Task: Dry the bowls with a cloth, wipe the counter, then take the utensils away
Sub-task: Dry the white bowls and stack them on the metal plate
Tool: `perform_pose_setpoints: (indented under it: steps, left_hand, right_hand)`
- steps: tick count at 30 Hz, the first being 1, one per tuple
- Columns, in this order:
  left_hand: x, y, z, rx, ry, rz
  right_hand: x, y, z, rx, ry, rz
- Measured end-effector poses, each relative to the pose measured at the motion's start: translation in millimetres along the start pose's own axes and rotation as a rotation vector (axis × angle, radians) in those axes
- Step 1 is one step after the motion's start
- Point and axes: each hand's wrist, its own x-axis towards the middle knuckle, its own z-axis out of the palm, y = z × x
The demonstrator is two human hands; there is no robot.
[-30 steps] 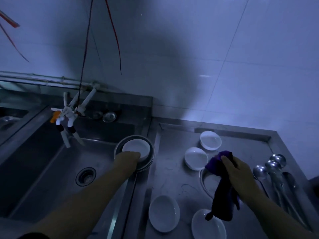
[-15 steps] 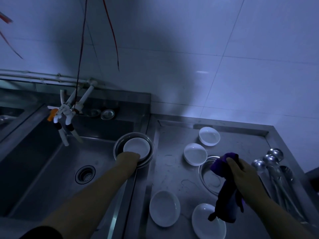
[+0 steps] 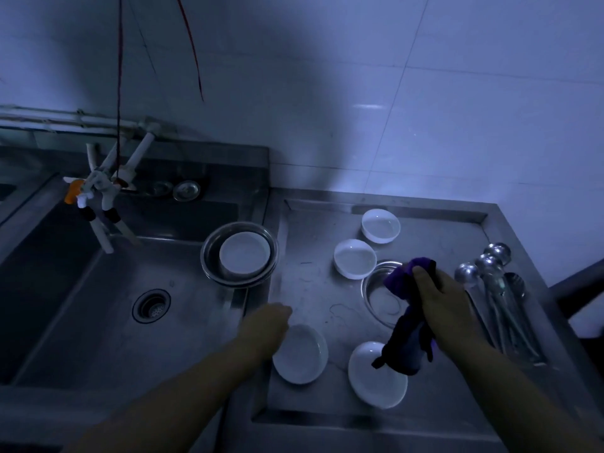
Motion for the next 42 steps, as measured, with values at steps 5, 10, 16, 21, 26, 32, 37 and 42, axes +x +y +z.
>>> perform_pose_setpoints:
  steps: [5,10,16,21,26,32,37,42]
  left_hand:
    - [-10.5,-15.7,38.1,-0.032,-0.114,-0.186]
    - [-13.7,-10.0,36.4,-0.26,-0.218,-0.296]
    - [-24.0,7.9,25.8,-0.586,-0.213,-0.44]
    - [-35.6,33.6,2.9,-0.867,-0.187,-0.395]
    - [-53.6,77.9,-32.1,-0.747,-0.047,-0.076]
    - [-84.5,124.9,-54.9,0.052,0.393,0.348]
    - [-105.9,143.2,-70.1,0.055,0.566,0.358]
    - [-122.1,159.6,-73.3,-0.351,0.567,0.209]
  right_hand:
    - [-10.5,9.9,-8.6,-0.003,-0.034,0.017]
    - [-12.9,21.3,-18.2,-0.017,-0.026,0.024]
    - [-8.5,30.0,-19.4,0.034,-0.04,0.031]
    - [-3.8,34.6,-25.8,0.073,-0.053,0.014]
    - [3.0,36.8,-44.1,0.074,-0.058,-0.036]
    - [8.1,41.1,-60.3,0.093,-0.136,-0.13]
    - [7.5,33.2,-65.4,0.167,-0.176,-0.178]
    - [-2.5,-15.7,-59.4,0.388,-0.137,-0.397]
